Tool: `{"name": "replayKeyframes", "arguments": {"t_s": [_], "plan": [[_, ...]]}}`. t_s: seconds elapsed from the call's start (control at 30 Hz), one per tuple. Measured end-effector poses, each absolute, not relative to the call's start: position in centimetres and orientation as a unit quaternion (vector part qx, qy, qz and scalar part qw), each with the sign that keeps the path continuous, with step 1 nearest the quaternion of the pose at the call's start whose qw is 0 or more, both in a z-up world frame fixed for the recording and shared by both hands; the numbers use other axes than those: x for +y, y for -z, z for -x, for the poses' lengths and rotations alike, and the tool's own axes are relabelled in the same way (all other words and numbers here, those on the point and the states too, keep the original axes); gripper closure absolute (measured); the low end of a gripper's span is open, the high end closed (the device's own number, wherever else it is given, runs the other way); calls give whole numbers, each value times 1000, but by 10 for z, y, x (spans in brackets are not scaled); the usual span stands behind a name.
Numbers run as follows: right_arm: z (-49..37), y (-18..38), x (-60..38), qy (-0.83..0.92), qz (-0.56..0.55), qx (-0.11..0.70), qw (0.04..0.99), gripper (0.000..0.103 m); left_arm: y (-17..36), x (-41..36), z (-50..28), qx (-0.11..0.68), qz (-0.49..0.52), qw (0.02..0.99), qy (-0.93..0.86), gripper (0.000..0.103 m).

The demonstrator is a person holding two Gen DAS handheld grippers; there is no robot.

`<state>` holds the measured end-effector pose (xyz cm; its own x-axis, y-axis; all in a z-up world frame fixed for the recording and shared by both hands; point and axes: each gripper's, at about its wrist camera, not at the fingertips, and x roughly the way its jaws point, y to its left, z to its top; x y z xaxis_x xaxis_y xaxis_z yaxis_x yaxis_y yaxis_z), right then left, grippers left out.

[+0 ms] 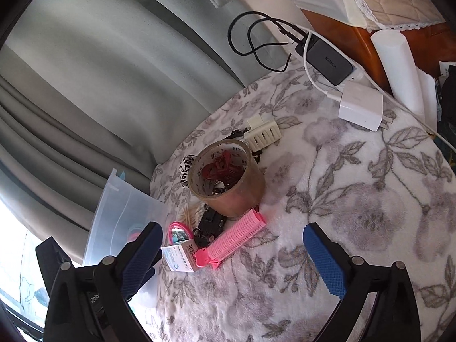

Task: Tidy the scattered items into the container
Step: 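Grasp the white medicine box with left tool while right tool grasps brown tape roll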

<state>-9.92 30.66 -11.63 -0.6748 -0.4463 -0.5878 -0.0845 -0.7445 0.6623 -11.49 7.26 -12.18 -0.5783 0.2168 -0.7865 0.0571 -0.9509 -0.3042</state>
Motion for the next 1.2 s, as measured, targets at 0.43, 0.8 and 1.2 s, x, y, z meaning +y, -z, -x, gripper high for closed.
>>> {"name": "replayKeyframes", "arguments": {"t_s": [0.43,0.8,1.2], "plan": [[144,138,302,832,-421,-340,123,0,142,73,129,-3,434,16,-901,25],[183,146,307,830,-444,-329,73,24,150,72,132,-7,431,42,-901,25],[185,157,298,817,-463,-331,96,59,169,82,138,26,471,48,-881,25]]}}
